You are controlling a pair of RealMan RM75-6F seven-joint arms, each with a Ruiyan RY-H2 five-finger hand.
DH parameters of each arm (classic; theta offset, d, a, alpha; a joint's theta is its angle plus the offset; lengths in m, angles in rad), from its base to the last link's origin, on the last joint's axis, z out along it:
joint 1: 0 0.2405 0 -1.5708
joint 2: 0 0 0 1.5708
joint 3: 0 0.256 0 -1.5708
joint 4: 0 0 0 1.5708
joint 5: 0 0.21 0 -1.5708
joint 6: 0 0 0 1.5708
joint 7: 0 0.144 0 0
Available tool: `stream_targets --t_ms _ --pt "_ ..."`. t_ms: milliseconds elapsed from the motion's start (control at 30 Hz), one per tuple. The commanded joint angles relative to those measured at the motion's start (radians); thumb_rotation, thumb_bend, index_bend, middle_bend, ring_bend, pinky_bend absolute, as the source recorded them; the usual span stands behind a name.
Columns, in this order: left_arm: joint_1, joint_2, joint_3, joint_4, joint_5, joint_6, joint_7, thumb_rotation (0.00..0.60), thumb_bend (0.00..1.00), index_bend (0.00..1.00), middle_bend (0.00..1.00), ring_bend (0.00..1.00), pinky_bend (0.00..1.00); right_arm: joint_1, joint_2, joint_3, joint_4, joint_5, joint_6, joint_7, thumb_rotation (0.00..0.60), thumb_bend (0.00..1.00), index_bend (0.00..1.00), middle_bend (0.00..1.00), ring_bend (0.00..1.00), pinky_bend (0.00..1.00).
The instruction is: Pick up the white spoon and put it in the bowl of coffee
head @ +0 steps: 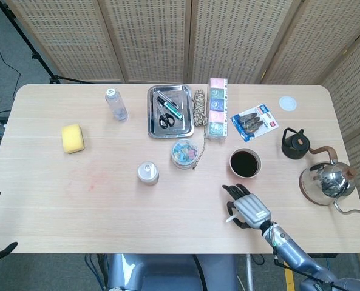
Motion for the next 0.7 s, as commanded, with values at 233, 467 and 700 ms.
stream_targets --t_ms 233,467,700 --pt "0.000 0.002 0.001 0.002 0.002 0.002 -0.007 0.600 0.00 0.00 0.00 0.00 0.00 0.020 0.068 0.131 -0.160 0.097 0.023 0.240 0.600 0.45 0.55 0.00 0.00 0.00" --pt "-0.002 0.005 0.003 0.000 0.003 -0.004 -0.008 0.600 0.00 0.00 0.00 0.00 0.00 0.052 0.081 0.249 -0.200 0.230 -0.004 0.382 0.600 0.47 0.55 0.00 0.00 0.00" --pt "-0.003 0.007 0.004 0.001 0.003 -0.005 -0.015 0.600 0.00 0.00 0.00 0.00 0.00 0.071 0.064 0.303 -0.164 0.315 -0.023 0.440 0.600 0.51 0.55 0.00 0.00 0.00"
